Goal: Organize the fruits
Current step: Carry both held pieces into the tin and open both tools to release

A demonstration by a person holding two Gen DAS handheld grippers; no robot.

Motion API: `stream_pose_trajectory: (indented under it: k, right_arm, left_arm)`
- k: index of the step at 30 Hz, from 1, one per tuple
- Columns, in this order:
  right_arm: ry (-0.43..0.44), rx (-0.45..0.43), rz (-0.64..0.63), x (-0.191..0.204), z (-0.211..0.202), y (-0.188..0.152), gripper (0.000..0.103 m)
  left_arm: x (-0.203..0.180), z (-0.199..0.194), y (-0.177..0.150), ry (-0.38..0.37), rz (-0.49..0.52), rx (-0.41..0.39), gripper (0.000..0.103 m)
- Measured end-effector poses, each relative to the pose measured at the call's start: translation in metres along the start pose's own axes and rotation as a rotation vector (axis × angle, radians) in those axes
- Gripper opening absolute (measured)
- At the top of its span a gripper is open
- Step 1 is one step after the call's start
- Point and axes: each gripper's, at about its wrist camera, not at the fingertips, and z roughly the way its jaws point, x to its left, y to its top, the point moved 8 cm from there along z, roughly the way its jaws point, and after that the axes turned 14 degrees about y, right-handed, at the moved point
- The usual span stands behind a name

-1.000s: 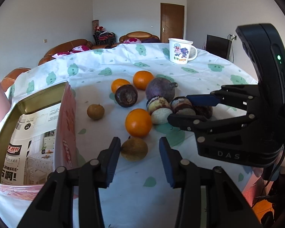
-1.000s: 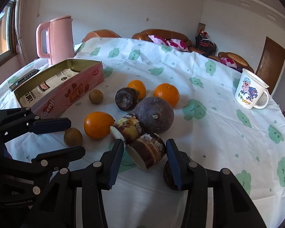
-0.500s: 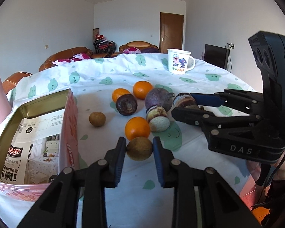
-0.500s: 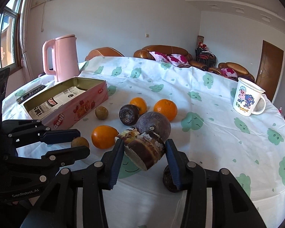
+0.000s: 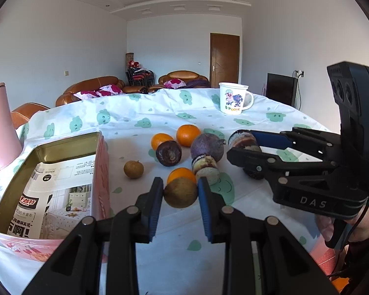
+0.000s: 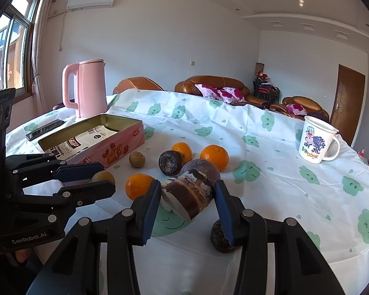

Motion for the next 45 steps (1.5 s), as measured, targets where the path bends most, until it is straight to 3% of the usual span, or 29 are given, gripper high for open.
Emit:
stream_pose_trajectory:
  k: [20,28,45]
  right_arm:
    - [0.003,-0.137,-0.02,0.003,-0.021,0.007,0.047]
    - [0.03,-0.126,-0.004,0.01,-0.014,0.023,0.047]
    - [0.177,-0.077,-0.043,0.069,0.031,0.08,0.047]
  left_arm:
    - [0.006,-0.016,0.011,0.044,-0.018,-0.105,0.03]
    - [0.024,-0.027,0.022,0.11,-0.032,-0.134,0.03]
    - [0.102,-0.015,0.024,0.254,-0.131,-0.046,0.03]
